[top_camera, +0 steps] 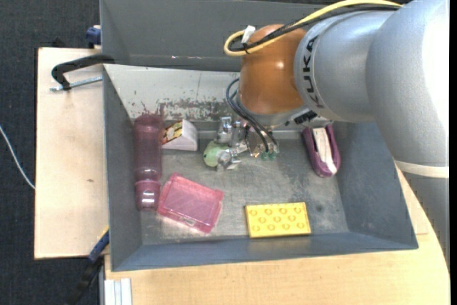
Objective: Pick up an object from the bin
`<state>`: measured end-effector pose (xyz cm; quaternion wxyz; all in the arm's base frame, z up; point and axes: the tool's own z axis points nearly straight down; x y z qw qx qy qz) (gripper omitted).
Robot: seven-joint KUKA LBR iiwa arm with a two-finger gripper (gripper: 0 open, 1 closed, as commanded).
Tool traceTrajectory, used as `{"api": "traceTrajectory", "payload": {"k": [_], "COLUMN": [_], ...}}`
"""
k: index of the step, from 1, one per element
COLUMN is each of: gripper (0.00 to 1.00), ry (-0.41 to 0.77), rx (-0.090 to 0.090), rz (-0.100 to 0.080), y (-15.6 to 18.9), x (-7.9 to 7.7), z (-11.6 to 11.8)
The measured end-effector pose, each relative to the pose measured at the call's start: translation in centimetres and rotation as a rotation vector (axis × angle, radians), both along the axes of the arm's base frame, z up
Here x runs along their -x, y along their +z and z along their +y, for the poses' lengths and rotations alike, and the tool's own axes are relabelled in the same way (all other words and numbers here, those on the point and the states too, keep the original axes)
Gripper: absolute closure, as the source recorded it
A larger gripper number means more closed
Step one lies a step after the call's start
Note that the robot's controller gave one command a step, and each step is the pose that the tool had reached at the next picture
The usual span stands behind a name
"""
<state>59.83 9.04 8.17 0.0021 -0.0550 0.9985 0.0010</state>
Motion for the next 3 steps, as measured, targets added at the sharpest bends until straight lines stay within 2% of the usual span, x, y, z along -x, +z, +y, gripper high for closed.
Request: {"api": "traceTrajectory", "payload": {"k": [2, 3], "gripper": [1.00, 1.00], "ry": [-0.007, 0.011], "rx": [0.000, 0.000], "rz": [0.002, -0.003], "y": [-0.1, 14.0], "x": [0.1, 0.6], "z": [0.0, 0.3]}}
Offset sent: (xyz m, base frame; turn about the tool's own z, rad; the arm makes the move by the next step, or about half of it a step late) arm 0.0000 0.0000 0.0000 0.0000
